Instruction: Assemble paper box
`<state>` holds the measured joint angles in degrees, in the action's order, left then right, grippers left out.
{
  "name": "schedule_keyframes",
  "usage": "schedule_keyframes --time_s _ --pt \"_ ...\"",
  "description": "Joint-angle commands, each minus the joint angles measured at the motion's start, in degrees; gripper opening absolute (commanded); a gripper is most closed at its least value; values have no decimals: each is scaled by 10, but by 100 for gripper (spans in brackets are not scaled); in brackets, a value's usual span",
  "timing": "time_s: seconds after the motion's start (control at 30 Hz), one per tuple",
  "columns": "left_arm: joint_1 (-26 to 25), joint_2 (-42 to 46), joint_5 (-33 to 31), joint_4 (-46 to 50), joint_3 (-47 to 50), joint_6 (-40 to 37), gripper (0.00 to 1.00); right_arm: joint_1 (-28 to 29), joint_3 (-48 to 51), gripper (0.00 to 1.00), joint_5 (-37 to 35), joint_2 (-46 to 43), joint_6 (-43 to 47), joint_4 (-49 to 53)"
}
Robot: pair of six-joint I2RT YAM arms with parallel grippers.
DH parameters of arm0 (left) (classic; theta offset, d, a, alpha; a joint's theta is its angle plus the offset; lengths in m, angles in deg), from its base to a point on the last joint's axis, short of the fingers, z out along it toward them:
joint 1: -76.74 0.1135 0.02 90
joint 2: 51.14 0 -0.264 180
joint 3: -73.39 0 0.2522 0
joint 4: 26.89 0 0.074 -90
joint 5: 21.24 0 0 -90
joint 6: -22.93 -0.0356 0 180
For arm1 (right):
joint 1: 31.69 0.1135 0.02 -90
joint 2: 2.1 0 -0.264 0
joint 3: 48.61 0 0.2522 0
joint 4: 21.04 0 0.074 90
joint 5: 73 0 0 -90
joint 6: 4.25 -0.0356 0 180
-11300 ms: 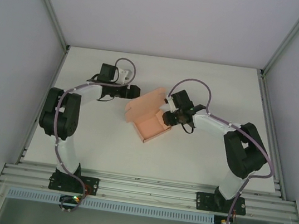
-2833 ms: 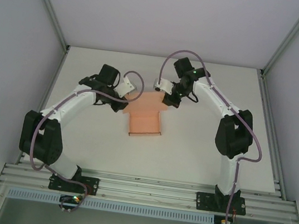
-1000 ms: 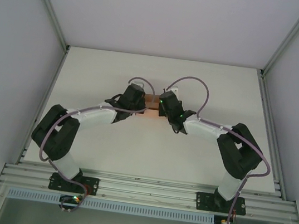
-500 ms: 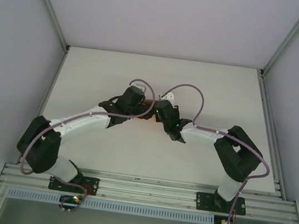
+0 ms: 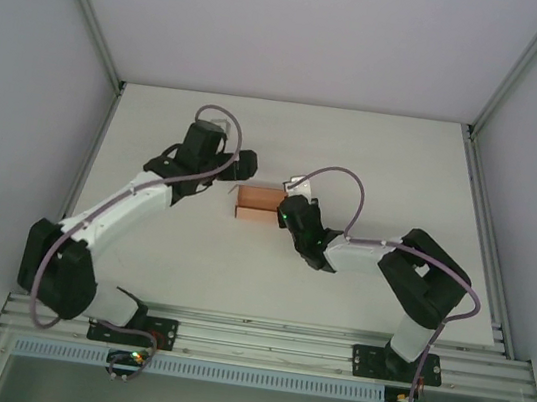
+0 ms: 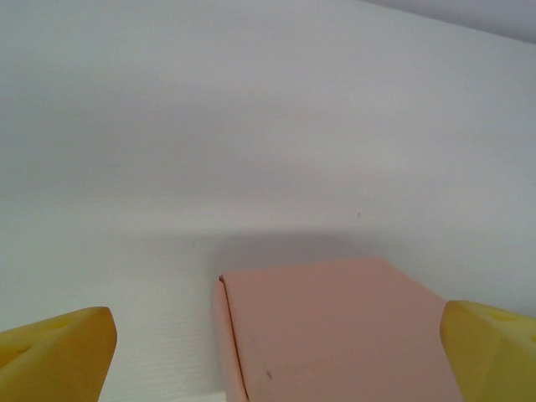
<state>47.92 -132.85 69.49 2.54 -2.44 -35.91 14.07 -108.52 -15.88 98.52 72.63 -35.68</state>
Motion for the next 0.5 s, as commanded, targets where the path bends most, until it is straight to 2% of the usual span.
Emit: schedule_keyframes --time_s 0.0,0.13,0.4,0.47 --pt "22 -40 101 -29 28 42 100 9 24 6 2 21 23 26" --pt "28 -78 140 -74 56 53 100 16 26 9 14 20 38 38" --pt "24 -118 178 -140 116 77 68 33 39 16 45 -7 33 72" --pt "24 -126 173 -147 129 74 63 34 49 18 54 -24 27 81"
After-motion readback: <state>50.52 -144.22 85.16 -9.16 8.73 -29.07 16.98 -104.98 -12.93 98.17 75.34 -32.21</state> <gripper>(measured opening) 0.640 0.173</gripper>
